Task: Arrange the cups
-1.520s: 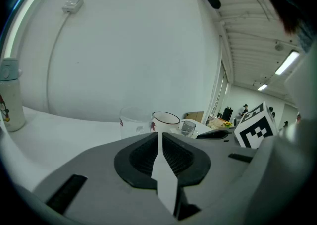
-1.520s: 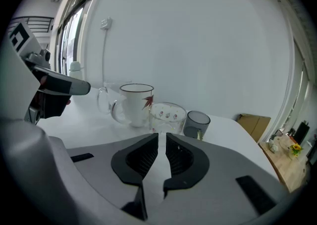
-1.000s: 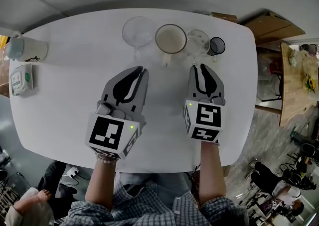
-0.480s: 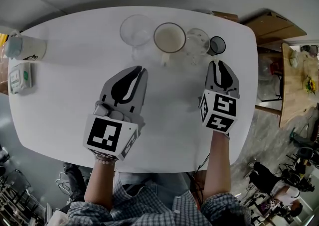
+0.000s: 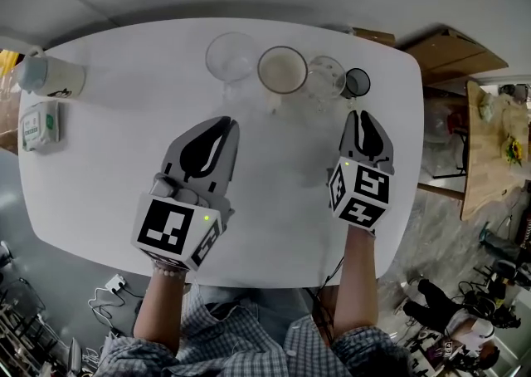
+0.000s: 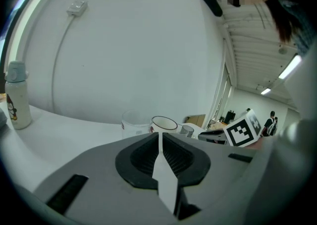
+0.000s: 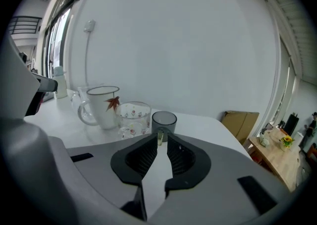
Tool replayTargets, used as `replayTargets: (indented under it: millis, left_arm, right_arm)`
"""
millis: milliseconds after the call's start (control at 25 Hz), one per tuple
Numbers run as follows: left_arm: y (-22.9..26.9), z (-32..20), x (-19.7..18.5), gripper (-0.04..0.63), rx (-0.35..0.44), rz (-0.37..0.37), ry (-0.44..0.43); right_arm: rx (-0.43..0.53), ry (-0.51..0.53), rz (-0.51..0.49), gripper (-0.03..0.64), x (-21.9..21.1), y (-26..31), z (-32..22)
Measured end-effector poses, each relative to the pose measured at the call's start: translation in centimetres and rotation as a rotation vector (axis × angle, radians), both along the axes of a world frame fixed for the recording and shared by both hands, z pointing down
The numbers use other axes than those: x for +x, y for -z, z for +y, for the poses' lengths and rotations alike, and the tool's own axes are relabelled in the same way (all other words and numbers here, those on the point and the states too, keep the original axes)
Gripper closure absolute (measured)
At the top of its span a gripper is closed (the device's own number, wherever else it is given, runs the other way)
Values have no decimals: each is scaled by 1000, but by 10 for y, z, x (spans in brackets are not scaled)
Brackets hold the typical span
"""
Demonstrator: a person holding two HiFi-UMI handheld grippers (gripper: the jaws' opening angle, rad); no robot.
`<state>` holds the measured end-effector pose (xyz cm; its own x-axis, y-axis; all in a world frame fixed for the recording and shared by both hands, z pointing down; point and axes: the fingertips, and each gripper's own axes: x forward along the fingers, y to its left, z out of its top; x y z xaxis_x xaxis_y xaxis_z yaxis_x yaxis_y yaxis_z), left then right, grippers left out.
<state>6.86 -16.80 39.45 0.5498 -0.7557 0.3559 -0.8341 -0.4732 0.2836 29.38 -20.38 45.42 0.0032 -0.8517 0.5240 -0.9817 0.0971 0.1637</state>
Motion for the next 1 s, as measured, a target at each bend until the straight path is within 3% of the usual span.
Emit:
replayTargets:
  millis: [400, 800, 1000]
  left_arm:
    - [65, 37, -42, 581, 54, -50, 26]
    - [117, 75, -29, 581, 142, -41, -15]
    - [144, 82, -25, 581, 203, -53, -33]
  right_arm:
    - [82, 87, -139, 568, -17, 90, 77]
    - [197, 199, -156, 574, -53, 166, 113]
    - [236, 269, -227, 577, -76, 185, 116]
